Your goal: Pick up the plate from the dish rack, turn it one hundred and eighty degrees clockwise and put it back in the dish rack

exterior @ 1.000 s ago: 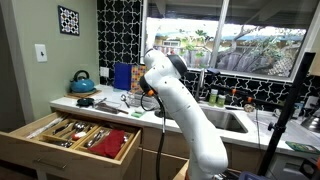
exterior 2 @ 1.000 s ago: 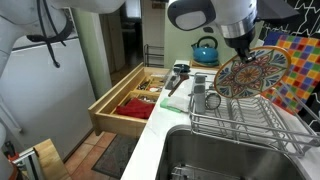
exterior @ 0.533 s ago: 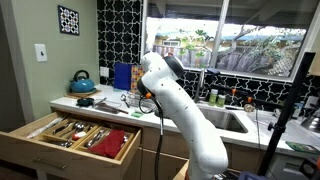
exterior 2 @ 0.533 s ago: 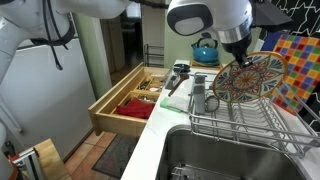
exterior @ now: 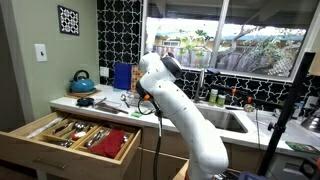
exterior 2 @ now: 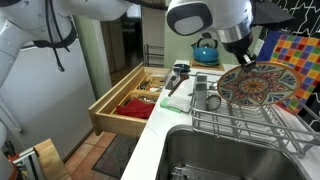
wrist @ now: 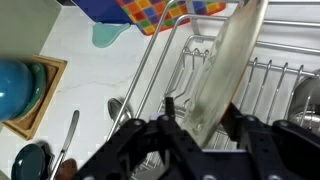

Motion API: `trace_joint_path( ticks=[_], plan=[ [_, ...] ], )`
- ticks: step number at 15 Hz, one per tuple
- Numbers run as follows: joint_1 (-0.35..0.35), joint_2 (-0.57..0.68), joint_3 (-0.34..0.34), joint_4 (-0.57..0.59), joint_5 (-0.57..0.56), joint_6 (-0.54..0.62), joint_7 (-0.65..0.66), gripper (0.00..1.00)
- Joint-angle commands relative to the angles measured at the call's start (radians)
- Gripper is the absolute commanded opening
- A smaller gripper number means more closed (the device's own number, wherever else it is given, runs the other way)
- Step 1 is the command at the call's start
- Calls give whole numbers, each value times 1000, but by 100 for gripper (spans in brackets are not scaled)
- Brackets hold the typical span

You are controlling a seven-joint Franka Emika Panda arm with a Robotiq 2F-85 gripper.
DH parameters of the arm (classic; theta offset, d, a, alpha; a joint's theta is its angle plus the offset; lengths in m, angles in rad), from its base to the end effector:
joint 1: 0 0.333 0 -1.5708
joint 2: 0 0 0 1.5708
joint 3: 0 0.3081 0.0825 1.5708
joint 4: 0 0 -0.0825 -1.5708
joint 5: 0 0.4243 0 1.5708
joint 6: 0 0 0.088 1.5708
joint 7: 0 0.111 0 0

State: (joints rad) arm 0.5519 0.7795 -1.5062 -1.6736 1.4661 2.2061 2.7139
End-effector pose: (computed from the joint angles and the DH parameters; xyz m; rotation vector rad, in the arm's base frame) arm 0.5825 -0.3986 0.5115 1.0033 2.1139 0.1741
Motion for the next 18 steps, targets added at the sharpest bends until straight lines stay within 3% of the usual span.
trace_joint_path(
  ticks=[1, 4, 8, 12, 18],
  plan=[
    [18, 19, -40, -8, 18, -21, 28, 82],
    [24, 22, -50, -8, 15, -22, 28, 100],
    [48, 14, -83, -23, 9, -35, 28, 100],
    [85, 34, -164, -37, -37, -55, 31, 100],
    [92, 90, -302, -16, -176, -203, 33, 100]
  ],
)
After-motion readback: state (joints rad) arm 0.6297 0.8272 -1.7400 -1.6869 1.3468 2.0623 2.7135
